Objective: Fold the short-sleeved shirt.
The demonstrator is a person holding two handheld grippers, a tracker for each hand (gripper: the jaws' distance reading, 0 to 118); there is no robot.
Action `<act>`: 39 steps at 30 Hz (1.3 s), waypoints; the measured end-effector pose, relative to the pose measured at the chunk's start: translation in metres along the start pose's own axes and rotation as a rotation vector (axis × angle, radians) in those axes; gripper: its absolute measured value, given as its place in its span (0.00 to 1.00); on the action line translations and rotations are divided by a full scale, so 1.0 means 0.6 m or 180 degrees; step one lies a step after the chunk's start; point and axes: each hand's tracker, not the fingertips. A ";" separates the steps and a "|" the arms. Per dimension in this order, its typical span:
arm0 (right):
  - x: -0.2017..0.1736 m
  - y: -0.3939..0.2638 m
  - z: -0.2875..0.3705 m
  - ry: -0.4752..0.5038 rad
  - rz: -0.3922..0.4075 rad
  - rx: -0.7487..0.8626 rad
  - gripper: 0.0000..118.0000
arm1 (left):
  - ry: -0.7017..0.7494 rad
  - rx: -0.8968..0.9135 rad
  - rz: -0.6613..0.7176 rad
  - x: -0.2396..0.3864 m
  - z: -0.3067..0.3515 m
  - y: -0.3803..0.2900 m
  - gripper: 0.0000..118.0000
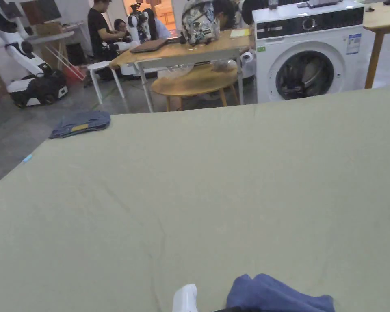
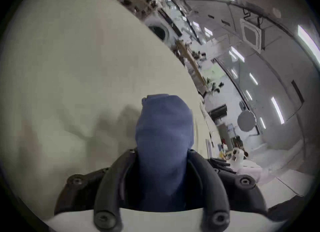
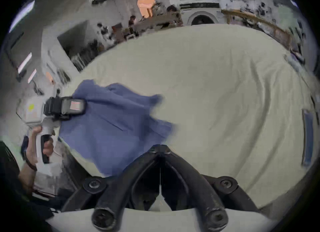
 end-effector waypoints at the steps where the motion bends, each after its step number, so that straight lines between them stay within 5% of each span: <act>1: 0.008 -0.001 0.007 -0.0010 -0.0088 0.0043 0.00 | 0.0059 0.0122 -0.0030 -0.019 0.045 0.020 0.27; 10: 0.031 -0.025 0.012 -0.0148 -0.0081 -0.0155 0.00 | 0.1852 0.0843 0.0258 -0.173 0.402 0.165 0.27; 14: 0.039 -0.030 0.017 -0.0117 -0.0195 -0.0177 0.00 | 0.2244 0.0728 0.0285 -0.238 0.419 0.216 0.68; 17: 0.047 -0.024 0.030 -0.0129 -0.0204 -0.0093 0.00 | 0.2985 0.1013 -0.0505 -0.172 0.429 0.227 0.68; 22: 0.051 0.029 0.051 -0.0175 -0.0090 0.0367 0.00 | 0.2594 0.1480 -0.1273 -0.030 0.444 0.213 0.68; 29: -0.011 0.146 0.126 -0.0397 0.0490 0.1413 0.00 | 0.1693 0.2223 -0.2064 0.191 0.375 0.144 0.67; 31: -0.029 0.167 0.144 -0.0400 0.0563 0.1686 0.00 | 0.1728 0.2357 -0.2307 0.226 0.336 0.123 0.65; 35: -0.062 0.192 0.164 -0.0534 0.0674 0.2029 0.00 | 0.1573 0.2595 -0.2459 0.261 0.263 0.106 0.20; 37: -0.070 0.197 0.168 -0.0523 0.0654 0.2063 0.00 | 0.1362 0.2656 -0.2416 0.276 0.247 0.103 0.15; 39: -0.074 0.197 0.174 -0.0484 0.0637 0.2117 0.00 | 0.1375 0.2600 -0.2409 0.292 0.232 0.102 0.00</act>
